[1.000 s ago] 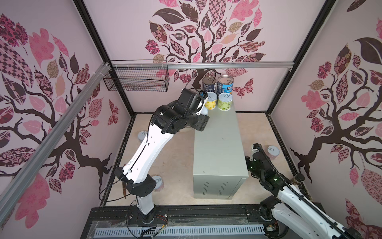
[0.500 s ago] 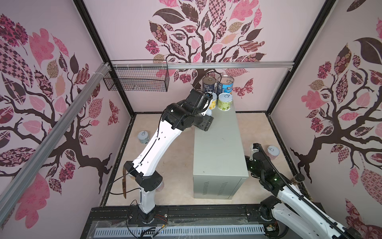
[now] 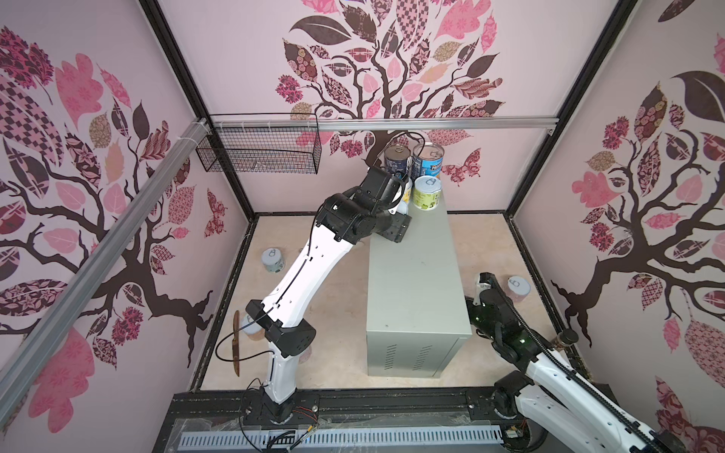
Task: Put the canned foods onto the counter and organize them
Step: 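Lower the white-and-blue can onto the cabinet top in front of the yellow can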
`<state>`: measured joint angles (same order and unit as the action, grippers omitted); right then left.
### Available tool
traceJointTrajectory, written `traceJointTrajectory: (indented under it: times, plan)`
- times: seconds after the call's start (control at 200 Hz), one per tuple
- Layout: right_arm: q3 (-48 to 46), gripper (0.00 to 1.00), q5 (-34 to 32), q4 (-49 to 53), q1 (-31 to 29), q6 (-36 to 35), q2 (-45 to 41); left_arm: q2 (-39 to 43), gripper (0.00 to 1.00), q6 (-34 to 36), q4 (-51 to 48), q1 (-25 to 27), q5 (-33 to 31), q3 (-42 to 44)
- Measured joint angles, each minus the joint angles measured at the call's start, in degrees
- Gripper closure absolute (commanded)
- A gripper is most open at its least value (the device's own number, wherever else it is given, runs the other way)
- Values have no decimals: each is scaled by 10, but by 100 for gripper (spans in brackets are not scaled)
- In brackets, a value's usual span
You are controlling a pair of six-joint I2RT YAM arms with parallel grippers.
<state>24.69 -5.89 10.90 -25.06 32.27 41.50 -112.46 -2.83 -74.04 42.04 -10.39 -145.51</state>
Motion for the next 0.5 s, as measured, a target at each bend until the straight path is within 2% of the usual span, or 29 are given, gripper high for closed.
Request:
traceJointTrajectory:
  times: [0.5]
  plan:
    - [0, 0, 10, 0, 0, 0, 0, -15, 25, -4, 29, -1, -15, -3]
